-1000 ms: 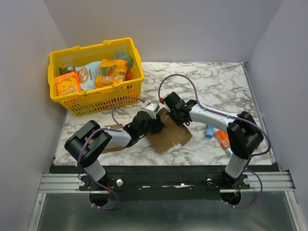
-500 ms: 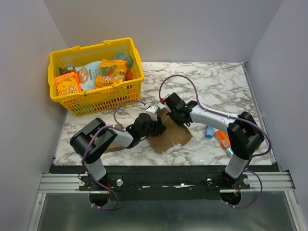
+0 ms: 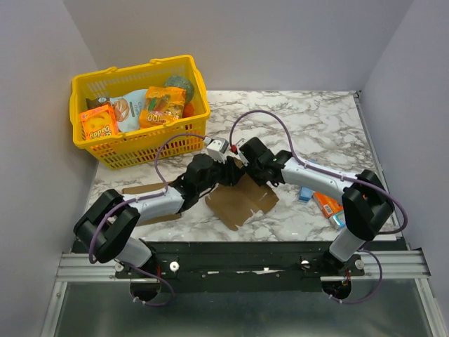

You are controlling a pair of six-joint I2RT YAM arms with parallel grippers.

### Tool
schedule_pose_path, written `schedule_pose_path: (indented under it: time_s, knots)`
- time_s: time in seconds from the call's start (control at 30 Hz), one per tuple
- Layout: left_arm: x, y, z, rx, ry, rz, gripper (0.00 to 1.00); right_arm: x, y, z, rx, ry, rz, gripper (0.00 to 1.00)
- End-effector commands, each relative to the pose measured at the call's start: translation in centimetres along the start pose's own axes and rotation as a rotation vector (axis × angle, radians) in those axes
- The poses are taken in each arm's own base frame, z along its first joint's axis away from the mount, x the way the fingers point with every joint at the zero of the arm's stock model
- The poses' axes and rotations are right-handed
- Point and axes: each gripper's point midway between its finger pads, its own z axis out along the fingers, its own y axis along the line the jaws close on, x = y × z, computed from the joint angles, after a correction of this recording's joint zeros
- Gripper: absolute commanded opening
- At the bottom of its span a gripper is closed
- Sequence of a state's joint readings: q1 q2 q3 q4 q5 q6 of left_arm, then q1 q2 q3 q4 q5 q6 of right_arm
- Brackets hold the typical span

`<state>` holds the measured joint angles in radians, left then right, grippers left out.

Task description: Fold the paper box

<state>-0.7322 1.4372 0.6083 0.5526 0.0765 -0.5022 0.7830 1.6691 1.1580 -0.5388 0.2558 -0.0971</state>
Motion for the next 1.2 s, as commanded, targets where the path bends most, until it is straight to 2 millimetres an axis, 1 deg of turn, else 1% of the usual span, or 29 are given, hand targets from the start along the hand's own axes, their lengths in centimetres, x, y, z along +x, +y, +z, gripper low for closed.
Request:
schedule_pose_path:
  time_s: [0.0, 0.07, 0.1, 0.13, 0.2, 0.33, 0.5, 0.67, 0.8, 0.87, 0.93, 0.97, 1.03, 1.07, 1.17]
  knots:
    - [-0.4, 1.0, 1.0, -0.037, 0.01, -0.019, 0.55, -0.7, 0.6, -0.6, -0.028, -0.046, -0.001, 0.0]
    - [-0.8, 1.2, 1.0, -0.039, -0.014, -0.036, 0.56, -0.9, 1.1, -0.8, -0.05, -0.063, 0.012, 0.01]
    - [-1.0, 1.4, 0.9, -0.039, -0.026, -0.044, 0.58, -0.8, 1.2, -0.9, -0.057, -0.065, 0.016, 0.01]
    - [-1.3, 1.8, 0.8, -0.038, -0.039, -0.061, 0.59, -1.3, 1.2, -1.3, -0.062, -0.089, 0.025, 0.01]
    - [-1.5, 1.9, 0.3, -0.014, -0.072, -0.104, 0.61, -1.4, 1.5, -1.5, -0.079, -0.103, 0.034, 0.01]
    - [-1.0, 2.4, 0.2, 0.022, -0.081, -0.161, 0.6, -2.0, 1.7, -1.9, -0.097, -0.136, 0.037, 0.01]
    - [-0.4, 3.9, 0.4, 0.049, -0.094, -0.25, 0.56, -1.9, 2.0, -2.1, -0.118, -0.149, 0.019, 0.01]
    - [0.3, 4.6, 1.0, 0.03, -0.073, -0.246, 0.54, -1.5, 2.1, -2.2, -0.127, -0.16, 0.002, 0.01]
    - [0.3, 4.6, 1.0, 0.034, -0.077, -0.24, 0.54, -1.0, 2.6, -2.2, -0.146, -0.157, -0.037, 0.01]
    - [0.0, 4.4, 0.9, 0.044, -0.082, -0.235, 0.54, -0.6, 2.7, -1.8, -0.146, -0.142, -0.048, 0.01]
    - [-0.5, 4.5, 0.6, 0.051, -0.09, -0.234, 0.55, -0.3, 2.4, -1.6, -0.126, -0.123, -0.048, 0.01]
    - [-1.3, 4.8, 0.0, 0.051, -0.111, -0.244, 0.56, 0.1, 2.2, -1.1, -0.104, -0.098, -0.049, 0.01]
    - [-2.2, 5.4, -0.9, 0.047, -0.133, -0.253, 0.59, 0.6, 1.7, -0.8, -0.076, -0.076, -0.052, 0.01]
    - [-2.8, 6.2, -1.6, 0.031, -0.141, -0.258, 0.6, 0.6, 1.5, -0.8, -0.064, -0.076, -0.053, 0.01]
    - [-3.7, 6.8, -2.4, 0.011, -0.12, -0.227, 0.64, 0.4, 1.5, -1.0, -0.072, -0.092, -0.07, 0.01]
